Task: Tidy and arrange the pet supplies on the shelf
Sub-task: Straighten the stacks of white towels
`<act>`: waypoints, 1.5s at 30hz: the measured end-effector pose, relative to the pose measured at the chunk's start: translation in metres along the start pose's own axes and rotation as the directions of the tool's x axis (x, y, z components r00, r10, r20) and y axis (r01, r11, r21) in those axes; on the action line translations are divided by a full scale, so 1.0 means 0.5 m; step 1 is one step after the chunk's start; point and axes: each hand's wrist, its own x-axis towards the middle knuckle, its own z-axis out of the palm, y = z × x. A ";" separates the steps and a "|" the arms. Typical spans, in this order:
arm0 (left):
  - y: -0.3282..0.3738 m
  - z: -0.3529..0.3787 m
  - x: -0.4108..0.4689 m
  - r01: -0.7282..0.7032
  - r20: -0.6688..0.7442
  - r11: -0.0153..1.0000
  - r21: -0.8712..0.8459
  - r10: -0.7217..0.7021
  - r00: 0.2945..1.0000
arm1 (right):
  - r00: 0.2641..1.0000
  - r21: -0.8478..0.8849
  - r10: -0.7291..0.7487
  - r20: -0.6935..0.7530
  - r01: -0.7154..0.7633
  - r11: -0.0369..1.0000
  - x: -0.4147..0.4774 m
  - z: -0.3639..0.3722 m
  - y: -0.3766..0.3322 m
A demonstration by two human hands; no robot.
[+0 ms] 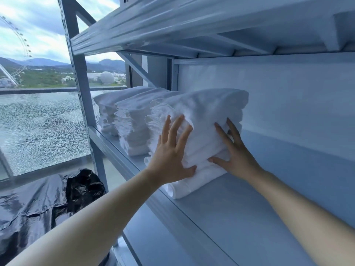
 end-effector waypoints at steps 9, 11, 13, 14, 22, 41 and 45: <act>-0.010 -0.011 0.003 -0.006 -0.080 1.000 0.011 0.007 0.997 | 1.000 0.001 -0.027 -0.003 0.027 1.000 0.012 0.031 0.005; -0.011 -0.015 0.002 0.032 -0.059 0.999 -0.013 -0.032 0.998 | 0.999 0.011 -0.039 -0.008 0.040 0.999 0.011 0.031 0.006; -0.013 -0.024 0.005 0.051 -0.041 0.998 -0.032 -0.052 0.998 | 0.999 0.032 -0.040 -0.016 0.040 0.999 0.011 0.028 0.007; -0.016 -0.029 0.006 0.054 -0.029 0.998 -0.043 -0.055 0.998 | 0.999 0.039 -0.037 -0.018 0.037 0.999 0.012 0.026 0.007; -0.031 -0.057 -0.059 0.037 0.099 0.999 -0.014 -0.035 0.994 | 0.998 0.049 -0.039 -0.042 0.041 0.998 -0.010 0.018 0.019; 0.049 -0.059 -0.055 -0.276 0.131 0.934 0.226 0.252 0.959 | 0.959 -0.092 -0.253 0.126 0.266 0.960 -0.071 0.000 0.018; 0.057 -0.059 -0.054 -0.228 0.182 0.948 0.221 0.189 0.965 | 0.982 -0.059 -0.136 0.129 0.145 0.988 -0.080 -0.003 0.035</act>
